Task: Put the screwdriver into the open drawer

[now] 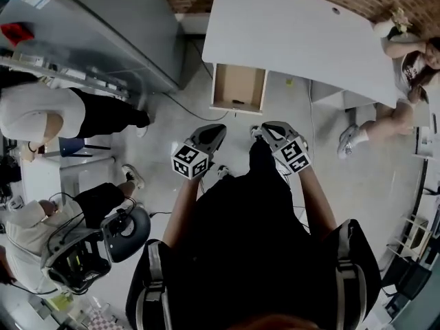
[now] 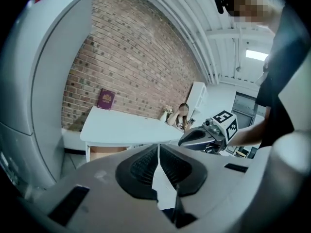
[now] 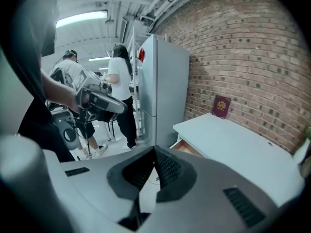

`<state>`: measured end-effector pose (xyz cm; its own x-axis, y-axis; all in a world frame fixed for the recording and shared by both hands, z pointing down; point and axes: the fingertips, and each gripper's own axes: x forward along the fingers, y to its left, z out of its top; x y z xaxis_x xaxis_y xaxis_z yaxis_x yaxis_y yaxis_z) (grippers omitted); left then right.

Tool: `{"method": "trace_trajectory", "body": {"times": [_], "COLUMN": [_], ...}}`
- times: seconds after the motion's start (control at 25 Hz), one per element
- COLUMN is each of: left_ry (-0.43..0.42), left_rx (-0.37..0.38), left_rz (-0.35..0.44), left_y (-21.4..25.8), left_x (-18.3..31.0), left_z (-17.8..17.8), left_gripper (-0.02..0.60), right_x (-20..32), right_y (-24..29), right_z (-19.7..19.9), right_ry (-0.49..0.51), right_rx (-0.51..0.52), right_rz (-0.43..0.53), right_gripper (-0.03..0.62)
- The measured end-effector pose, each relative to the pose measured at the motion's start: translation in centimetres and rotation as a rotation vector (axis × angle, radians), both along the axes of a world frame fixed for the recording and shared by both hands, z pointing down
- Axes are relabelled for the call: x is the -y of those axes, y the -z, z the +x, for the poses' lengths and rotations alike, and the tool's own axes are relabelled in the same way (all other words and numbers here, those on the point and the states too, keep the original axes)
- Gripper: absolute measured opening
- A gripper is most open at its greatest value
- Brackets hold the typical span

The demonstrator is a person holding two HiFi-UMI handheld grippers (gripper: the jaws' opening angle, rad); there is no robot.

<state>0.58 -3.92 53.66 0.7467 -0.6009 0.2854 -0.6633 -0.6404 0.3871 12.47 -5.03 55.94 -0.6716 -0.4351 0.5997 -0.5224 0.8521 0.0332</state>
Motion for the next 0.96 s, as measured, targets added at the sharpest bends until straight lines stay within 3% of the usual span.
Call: {"method": "trace_trajectory", "body": {"times": [0.6, 0.96], "left_ry": [-0.032, -0.05], "left_rx": [0.015, 0.018], "left_rz": [0.062, 0.051], "left_y": [1.8, 1.1], "left_x": [-1.7, -2.2], "left_z": [-2.6, -3.1], "left_gripper": [0.023, 0.023], "right_x": [-2.6, -3.3], "right_y": [-0.2, -1.2], "right_z": [-0.5, -0.5], "right_ry": [-0.061, -0.084], "right_rx": [-0.023, -0.039], "right_rz": [0.026, 0.013], "right_gripper": [0.057, 0.057]}}
